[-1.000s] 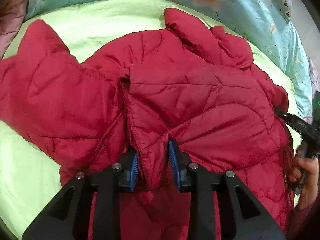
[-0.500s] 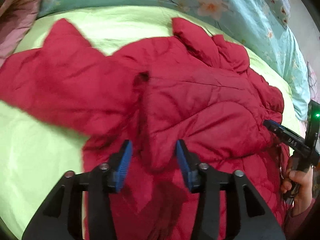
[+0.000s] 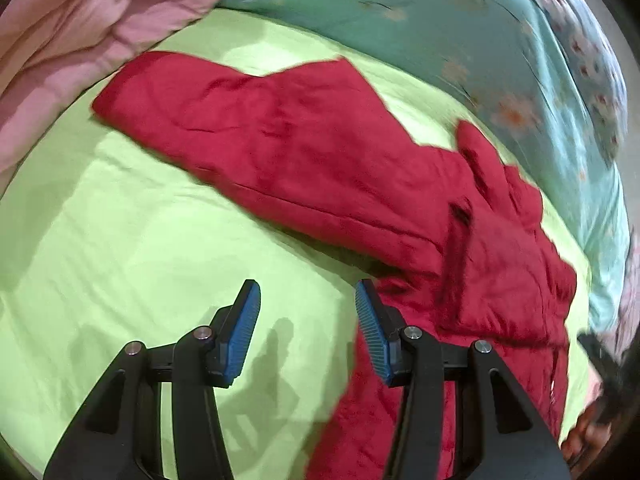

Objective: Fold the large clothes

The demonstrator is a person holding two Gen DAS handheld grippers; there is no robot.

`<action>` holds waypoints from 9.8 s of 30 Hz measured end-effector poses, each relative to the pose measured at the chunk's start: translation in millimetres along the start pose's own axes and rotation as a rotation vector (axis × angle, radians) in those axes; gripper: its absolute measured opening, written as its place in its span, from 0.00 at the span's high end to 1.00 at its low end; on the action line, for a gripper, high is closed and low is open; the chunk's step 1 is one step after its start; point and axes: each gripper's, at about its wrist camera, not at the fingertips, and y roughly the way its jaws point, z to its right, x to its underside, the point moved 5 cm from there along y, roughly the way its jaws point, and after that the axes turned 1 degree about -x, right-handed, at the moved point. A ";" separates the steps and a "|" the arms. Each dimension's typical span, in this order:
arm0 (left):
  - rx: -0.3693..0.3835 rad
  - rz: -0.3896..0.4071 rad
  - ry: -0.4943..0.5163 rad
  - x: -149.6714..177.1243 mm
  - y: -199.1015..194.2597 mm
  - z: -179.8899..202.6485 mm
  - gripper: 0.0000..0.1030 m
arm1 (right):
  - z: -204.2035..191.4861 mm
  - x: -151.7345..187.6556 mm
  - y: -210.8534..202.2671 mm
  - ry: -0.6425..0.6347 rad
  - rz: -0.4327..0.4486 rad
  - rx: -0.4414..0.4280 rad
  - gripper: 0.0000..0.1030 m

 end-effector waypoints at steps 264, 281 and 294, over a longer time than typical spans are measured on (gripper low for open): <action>0.111 -0.150 0.168 279.1 -136.2 11.4 0.31 | 78.3 265.9 -233.2 0.290 0.059 0.205 0.33; 0.148 -0.182 0.037 269.0 -99.3 -3.1 0.28 | 87.0 270.1 -190.9 0.363 -0.005 0.143 0.30; 0.216 -0.113 0.131 259.8 -111.3 21.0 0.84 | 69.4 265.7 -179.9 0.304 -0.014 0.060 0.81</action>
